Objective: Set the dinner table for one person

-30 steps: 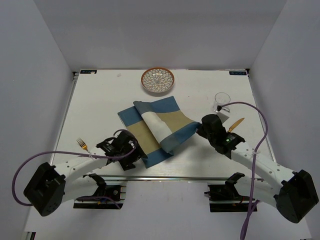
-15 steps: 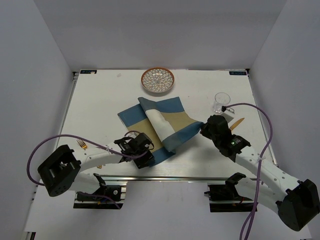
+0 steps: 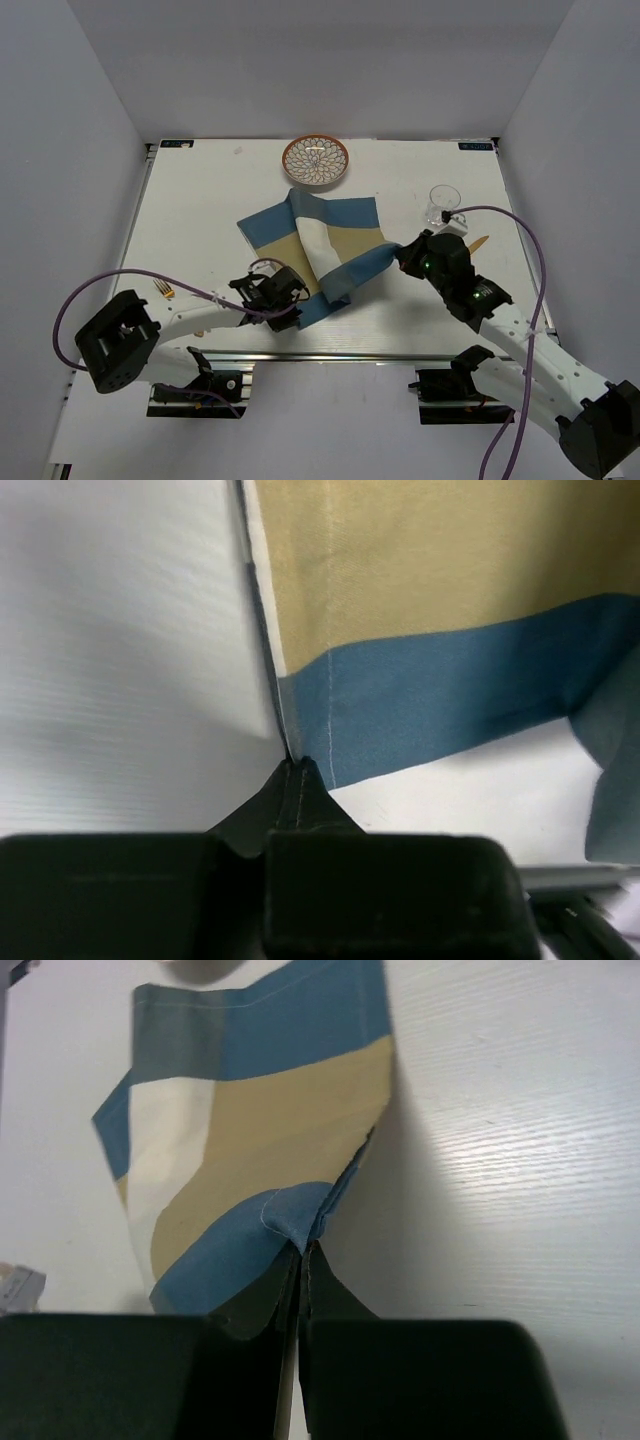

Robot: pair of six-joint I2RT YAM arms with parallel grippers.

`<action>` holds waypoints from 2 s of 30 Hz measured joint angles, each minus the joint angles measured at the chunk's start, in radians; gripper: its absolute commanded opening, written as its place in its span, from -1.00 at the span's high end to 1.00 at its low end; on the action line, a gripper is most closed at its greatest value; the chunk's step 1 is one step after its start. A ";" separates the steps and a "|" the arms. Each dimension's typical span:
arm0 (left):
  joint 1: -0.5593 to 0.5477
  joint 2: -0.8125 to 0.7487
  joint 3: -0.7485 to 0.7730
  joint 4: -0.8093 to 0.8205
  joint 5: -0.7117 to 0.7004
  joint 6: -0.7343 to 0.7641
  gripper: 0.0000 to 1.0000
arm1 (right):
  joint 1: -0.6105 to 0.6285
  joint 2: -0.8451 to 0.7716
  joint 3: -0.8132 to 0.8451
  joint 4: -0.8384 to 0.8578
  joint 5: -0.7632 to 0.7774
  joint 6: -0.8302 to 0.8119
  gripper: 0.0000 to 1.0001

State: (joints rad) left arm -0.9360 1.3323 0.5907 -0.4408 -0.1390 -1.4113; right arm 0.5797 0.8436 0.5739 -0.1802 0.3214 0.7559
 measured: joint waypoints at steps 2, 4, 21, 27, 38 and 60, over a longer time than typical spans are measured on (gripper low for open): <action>0.005 -0.013 0.046 -0.078 -0.055 0.060 1.00 | -0.002 -0.024 0.004 0.010 -0.042 -0.022 1.00; 0.005 -0.034 0.144 -0.166 -0.119 0.116 1.00 | -0.002 -0.047 0.019 0.002 -0.071 -0.038 1.00; 0.032 0.002 1.458 -0.650 -0.674 0.484 1.00 | -0.005 -0.029 0.705 -0.243 -0.119 -0.187 1.00; 0.098 0.146 1.613 -0.613 -0.740 0.625 1.00 | -0.023 0.248 0.943 -0.310 -0.115 -0.244 1.00; 0.289 0.288 1.620 -0.261 -0.679 0.966 1.00 | -0.142 0.591 1.393 -0.375 -0.260 -0.350 1.00; 0.377 -0.787 -0.059 0.304 -0.437 0.760 1.00 | -0.284 -0.054 0.046 0.374 -0.894 -0.415 1.00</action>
State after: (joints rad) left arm -0.5591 0.5453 0.5316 -0.1368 -0.5762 -0.6514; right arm 0.2955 0.7898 0.6197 0.1936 -0.5728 0.3408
